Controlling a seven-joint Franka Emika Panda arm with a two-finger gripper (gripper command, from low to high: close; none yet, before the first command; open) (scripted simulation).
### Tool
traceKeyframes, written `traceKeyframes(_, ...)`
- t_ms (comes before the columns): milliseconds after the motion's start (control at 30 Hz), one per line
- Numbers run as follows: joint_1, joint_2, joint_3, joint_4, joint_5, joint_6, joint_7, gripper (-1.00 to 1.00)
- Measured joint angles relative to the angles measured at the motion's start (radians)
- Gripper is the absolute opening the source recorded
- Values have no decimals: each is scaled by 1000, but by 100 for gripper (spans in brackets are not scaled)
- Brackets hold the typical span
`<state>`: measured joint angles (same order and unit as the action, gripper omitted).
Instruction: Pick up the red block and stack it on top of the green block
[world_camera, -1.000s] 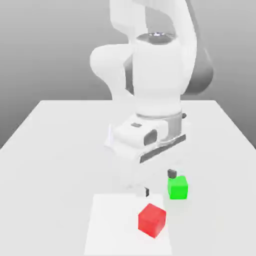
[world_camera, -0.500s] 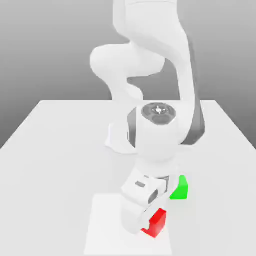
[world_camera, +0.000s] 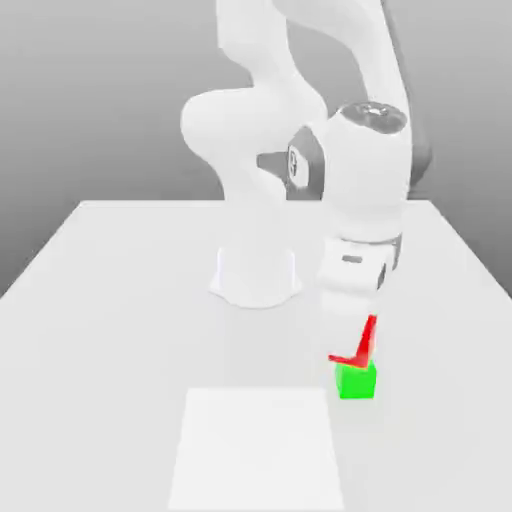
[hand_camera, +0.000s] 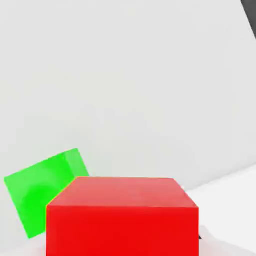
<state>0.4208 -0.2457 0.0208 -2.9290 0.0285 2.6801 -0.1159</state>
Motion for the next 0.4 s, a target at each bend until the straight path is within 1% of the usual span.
traceKeyframes(33, 16, -23, 9, -24, -1, 1, -7, -100)
traceKeyframes(100, 29, 3, 17, -40, 0, 45, -13, -100)
traceKeyframes(300, 27, 204, 19, -38, -16, 243, -4, -100)
traceKeyframes(333, 28, 228, 17, -37, -23, 266, 1, 100)
traceKeyframes(400, 28, 228, 17, -37, -23, 266, 1, 100)
